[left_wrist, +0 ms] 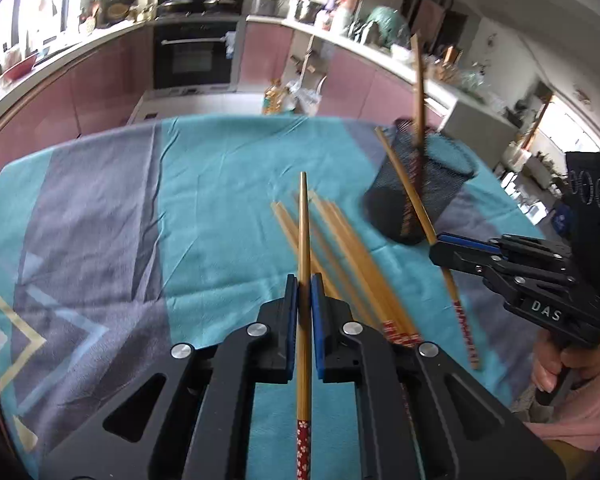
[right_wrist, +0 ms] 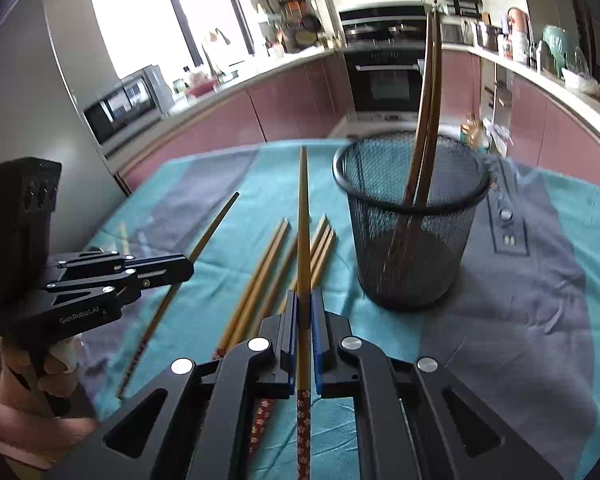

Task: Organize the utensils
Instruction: 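Lift the left gripper's chopstick upright over the cup while the right gripper carries its chopstick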

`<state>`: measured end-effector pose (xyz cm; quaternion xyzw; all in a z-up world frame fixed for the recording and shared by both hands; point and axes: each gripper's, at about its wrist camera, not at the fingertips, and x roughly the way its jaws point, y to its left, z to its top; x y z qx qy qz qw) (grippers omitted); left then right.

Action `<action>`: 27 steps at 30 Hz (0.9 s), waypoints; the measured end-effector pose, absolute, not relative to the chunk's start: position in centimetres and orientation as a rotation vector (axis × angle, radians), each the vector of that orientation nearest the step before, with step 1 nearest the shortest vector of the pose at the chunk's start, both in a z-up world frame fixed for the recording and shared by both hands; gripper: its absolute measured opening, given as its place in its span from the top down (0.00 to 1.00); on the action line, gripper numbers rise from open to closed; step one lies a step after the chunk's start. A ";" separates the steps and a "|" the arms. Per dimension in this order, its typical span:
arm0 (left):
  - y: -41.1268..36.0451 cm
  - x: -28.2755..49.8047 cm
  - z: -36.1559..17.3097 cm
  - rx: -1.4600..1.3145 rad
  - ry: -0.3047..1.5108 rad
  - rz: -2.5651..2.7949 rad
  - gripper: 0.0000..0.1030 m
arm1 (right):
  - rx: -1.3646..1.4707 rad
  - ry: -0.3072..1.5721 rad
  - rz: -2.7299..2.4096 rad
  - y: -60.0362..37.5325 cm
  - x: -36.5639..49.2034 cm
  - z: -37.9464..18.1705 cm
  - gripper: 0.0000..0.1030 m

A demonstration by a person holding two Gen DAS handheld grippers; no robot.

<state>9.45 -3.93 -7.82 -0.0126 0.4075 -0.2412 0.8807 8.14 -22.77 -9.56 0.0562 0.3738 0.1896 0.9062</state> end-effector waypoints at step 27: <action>-6.4 8.1 4.7 -0.122 0.585 -0.710 0.93 | 0.169 0.514 0.393 -27.6 7.2 -1.2 0.95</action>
